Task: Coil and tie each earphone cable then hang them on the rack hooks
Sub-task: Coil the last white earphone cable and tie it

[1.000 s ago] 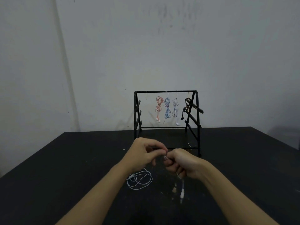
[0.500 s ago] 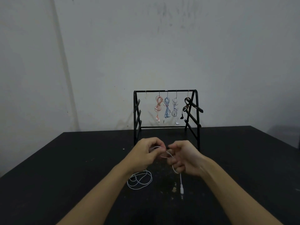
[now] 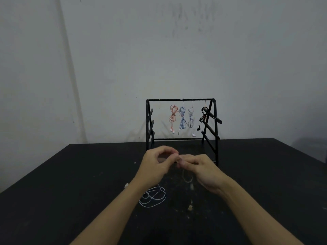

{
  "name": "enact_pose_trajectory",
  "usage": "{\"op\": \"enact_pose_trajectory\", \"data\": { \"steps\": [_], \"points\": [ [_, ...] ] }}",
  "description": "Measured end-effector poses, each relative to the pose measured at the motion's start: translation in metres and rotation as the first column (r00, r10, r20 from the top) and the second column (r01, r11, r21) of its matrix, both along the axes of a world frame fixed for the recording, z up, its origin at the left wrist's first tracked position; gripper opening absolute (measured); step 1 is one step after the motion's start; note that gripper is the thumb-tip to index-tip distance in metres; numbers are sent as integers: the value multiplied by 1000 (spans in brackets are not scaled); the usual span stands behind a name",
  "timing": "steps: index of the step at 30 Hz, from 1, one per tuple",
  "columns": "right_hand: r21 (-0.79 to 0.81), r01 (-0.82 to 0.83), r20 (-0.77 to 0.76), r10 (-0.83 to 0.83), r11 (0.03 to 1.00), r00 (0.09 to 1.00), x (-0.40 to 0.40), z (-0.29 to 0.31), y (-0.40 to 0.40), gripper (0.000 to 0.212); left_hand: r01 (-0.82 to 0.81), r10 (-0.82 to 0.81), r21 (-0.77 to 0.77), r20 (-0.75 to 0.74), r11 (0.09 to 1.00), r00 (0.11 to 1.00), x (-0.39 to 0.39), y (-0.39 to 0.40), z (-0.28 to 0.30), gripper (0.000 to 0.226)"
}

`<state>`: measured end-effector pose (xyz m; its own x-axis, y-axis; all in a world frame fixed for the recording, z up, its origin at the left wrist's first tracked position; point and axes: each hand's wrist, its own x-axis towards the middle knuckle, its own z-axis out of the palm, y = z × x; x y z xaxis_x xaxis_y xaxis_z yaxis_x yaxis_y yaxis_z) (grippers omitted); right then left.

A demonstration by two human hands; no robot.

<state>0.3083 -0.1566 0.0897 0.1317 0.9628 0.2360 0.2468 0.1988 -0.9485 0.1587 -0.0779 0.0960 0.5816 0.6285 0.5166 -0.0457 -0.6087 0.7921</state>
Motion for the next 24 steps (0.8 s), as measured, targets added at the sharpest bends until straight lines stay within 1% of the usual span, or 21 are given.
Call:
{"op": "enact_pose_trajectory", "data": {
  "steps": [2, 4, 5, 7, 10, 12, 14, 17, 19, 20, 21, 22, 23, 24],
  "points": [
    [67, 69, -191, -55, 995, 980, -3, 1, 3, 23, -32, 38, -91, 62, 995, 997, 2, -1, -4, 11],
    [108, 117, -414, -63, 987, 908, -6, 4, 5, 24, -48, 58, -128, 74, 991, 996, 5, -3, -12, 10],
    [114, 129, -483, -58, 985, 873, -9, 5, 6, 24, -61, 74, -144, 84, 988, 994, 9, -6, -15, 10],
    [102, 131, -554, -53, 986, 831, -17, 6, 9, 23, -87, 111, -182, 128, 979, 986, 15, -12, -19, 14],
    [69, 155, -616, -80, 986, 784, -28, 6, 13, 21, -91, 128, -211, 168, 973, 978, 24, -20, -23, 14],
    [49, 200, -670, -117, 979, 733, -30, 7, 14, 22, -105, 133, -192, 141, 976, 981, 26, -20, -26, 15],
    [37, 232, -712, -137, 972, 689, -30, 8, 16, 22, -141, 149, -110, 65, 984, 987, 27, -18, -31, 15],
    [9, 290, -689, -204, 957, 695, -28, 15, 18, 23, -160, 160, 8, -57, 987, 985, 25, -18, -40, 11],
    [-3, 317, -691, -232, 948, 685, -21, 21, 18, 24, -150, 150, 8, -147, 989, 978, 19, -17, -46, 16],
    [-4, 328, -650, -252, 945, 717, -16, 23, 17, 25, -115, 110, -11, -196, 993, 974, 13, -15, -47, 19],
    [0, 340, -560, -282, 940, 779, -11, 24, 15, 26, -55, 44, -35, -248, 998, 968, 6, -12, -45, 22],
    [6, 361, -409, -327, 933, 852, -6, 22, 14, 27, 15, -34, -64, -296, 998, 954, -2, -9, -41, 21],
    [24, 379, -221, -365, 925, 904, -1, 19, 13, 29, 69, -93, -80, -336, 994, 937, -9, -5, -34, 19],
    [42, 394, -24, -393, 918, 919, 3, 15, 11, 29, 90, -110, -71, -364, 993, 925, -15, -1, -27, 15]
  ]
}}
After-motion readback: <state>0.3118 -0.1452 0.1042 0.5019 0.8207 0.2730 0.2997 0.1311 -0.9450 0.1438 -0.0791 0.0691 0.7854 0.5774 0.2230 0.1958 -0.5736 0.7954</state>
